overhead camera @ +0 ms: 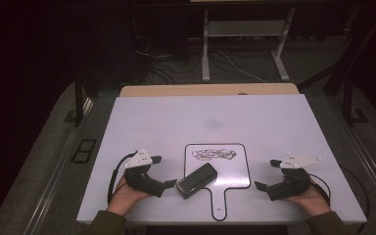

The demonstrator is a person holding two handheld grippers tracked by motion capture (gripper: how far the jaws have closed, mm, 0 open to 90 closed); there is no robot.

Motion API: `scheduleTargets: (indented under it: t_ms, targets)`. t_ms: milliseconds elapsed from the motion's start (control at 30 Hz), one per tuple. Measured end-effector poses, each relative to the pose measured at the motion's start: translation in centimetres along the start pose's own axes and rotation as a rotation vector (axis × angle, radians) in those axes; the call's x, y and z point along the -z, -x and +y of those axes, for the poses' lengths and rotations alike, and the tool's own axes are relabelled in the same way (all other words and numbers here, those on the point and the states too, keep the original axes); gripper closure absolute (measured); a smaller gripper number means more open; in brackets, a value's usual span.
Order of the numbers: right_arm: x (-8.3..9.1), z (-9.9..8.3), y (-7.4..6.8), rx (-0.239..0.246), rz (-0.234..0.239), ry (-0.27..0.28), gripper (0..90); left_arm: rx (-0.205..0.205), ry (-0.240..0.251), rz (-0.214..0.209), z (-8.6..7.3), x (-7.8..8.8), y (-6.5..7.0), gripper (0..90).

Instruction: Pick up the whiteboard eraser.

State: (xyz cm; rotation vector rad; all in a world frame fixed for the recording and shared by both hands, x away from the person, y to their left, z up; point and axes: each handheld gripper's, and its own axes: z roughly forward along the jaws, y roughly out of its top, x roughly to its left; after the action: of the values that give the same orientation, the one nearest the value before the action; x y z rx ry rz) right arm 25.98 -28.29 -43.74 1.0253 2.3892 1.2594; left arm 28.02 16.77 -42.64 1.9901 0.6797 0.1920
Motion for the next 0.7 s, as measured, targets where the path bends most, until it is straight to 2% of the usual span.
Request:
scheduleTargets:
  t_ms: [200, 400, 700]
  targets:
    - [0.12, 0.01, 0.13, -0.008, 0.004, 0.009, 0.0, 0.012, 0.002, 0.009, 0.11, 0.22, -0.04, 0.0]
    - [0.45, 0.05, 0.03, -0.003, 0.002, 0.02, 0.0, -0.003, -0.005, 0.014, 0.4, 0.3, 0.25, 0.0]
    - [0.39, -0.03, 0.08, -0.005, 0.005, 0.018, 0.0, -0.008, -0.01, -0.01, 0.85, -0.23, 0.62, 0.0]
